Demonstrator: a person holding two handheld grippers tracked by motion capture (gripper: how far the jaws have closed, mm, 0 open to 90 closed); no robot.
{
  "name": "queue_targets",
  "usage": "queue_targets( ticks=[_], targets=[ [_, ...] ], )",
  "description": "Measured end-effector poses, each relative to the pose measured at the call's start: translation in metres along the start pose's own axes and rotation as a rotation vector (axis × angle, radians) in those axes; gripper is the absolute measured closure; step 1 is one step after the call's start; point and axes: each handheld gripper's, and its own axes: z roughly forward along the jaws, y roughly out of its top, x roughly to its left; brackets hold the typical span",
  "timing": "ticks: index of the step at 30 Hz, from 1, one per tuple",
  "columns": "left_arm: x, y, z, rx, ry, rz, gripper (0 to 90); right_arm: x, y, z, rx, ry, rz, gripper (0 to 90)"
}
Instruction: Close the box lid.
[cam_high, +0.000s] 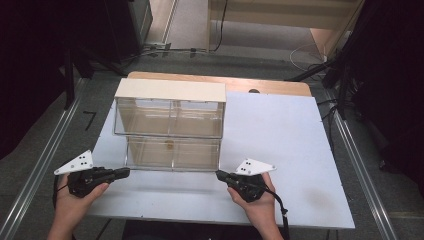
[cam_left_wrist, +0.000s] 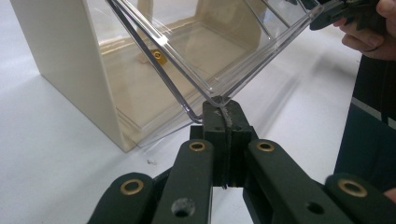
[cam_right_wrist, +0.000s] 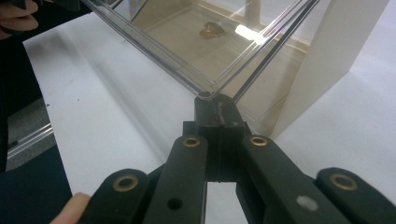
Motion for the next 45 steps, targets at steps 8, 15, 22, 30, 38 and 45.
queue_targets(
  ticks=[8, 15, 22, 30, 38, 45],
  targets=[
    [-0.011, 0.001, 0.004, 0.027, -0.071, 0.053, 90.0, -0.001, -0.002, 0.0, 0.009, -0.001, -0.008, 88.6],
    [-0.015, 0.005, -0.003, -0.026, -0.104, 0.073, 90.0, -0.005, -0.007, -0.006, 0.007, -0.017, 0.0, 88.5],
    [-0.018, 0.008, -0.01, -0.077, -0.088, 0.09, 84.7, -0.016, -0.015, -0.02, -0.018, -0.035, 0.022, 88.0],
    [-0.02, 0.01, -0.017, -0.131, -0.007, 0.085, 60.5, -0.031, -0.019, -0.041, -0.055, -0.053, 0.043, 75.5],
    [-0.018, 0.01, -0.021, -0.159, 0.089, 0.06, 36.6, -0.043, -0.02, -0.06, -0.085, -0.089, 0.057, 59.2],
    [-0.015, 0.009, -0.022, -0.175, 0.167, 0.032, 19.0, -0.052, -0.022, -0.076, -0.101, -0.107, 0.051, 38.7]
  ],
)
